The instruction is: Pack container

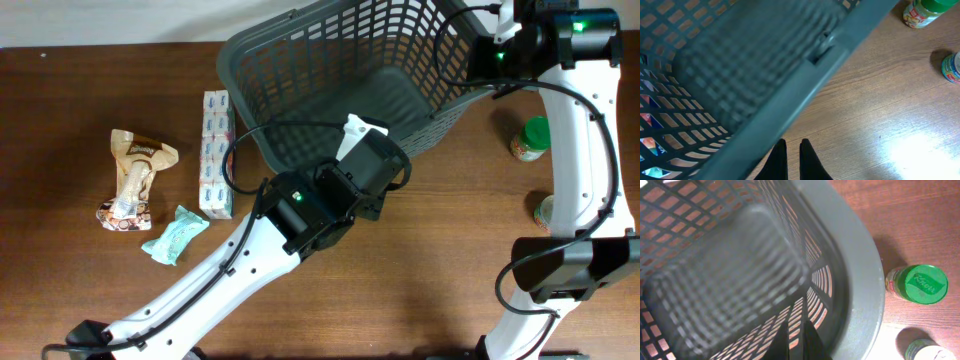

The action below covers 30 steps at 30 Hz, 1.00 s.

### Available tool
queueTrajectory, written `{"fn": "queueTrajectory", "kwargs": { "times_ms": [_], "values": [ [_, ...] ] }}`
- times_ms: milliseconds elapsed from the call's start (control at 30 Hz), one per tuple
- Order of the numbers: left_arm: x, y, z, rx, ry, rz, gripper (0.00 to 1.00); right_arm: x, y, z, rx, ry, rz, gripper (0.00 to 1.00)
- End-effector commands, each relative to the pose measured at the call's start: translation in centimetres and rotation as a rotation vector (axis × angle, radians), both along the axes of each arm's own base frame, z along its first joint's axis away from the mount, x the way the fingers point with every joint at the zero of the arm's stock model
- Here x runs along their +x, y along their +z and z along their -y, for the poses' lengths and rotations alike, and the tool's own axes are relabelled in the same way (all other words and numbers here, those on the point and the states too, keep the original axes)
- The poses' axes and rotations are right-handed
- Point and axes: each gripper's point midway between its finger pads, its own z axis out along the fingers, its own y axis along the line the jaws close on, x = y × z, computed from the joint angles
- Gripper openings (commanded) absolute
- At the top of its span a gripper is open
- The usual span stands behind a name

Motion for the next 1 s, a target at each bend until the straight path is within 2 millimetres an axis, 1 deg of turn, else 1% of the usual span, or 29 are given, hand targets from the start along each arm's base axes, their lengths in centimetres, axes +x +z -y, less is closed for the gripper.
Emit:
{"fn": "queueTrajectory", "kwargs": {
  "times_ms": [0,367,700,733,967],
  "values": [
    [0.7,0.6,-0.2,-0.015,0.023,0.009,0.02,-0.2,-0.5,-0.5,0.0,0.02,-0.017,0.04],
    [1.3,0.6,-0.8,-0.014,0.044,0.01,0.02,-0.5,-0.6,-0.5,-0.006,0.034,-0.029,0.04],
    [3.2,0.5,-3.1,-0.014,0.118,0.01,0.02,-0.8,-0.8,-0.5,-0.011,0.043,-0.044,0.04],
    [3.3,0.5,-3.3,-0.014,0.123,0.01,0.01,-0.8,-0.8,-0.5,-0.012,0.044,-0.046,0.04],
    [4.3,0.5,-4.7,-0.013,0.164,0.011,0.02,-1.2,-0.9,-0.5,-0.011,0.044,-0.06,0.04]
  ]
}}
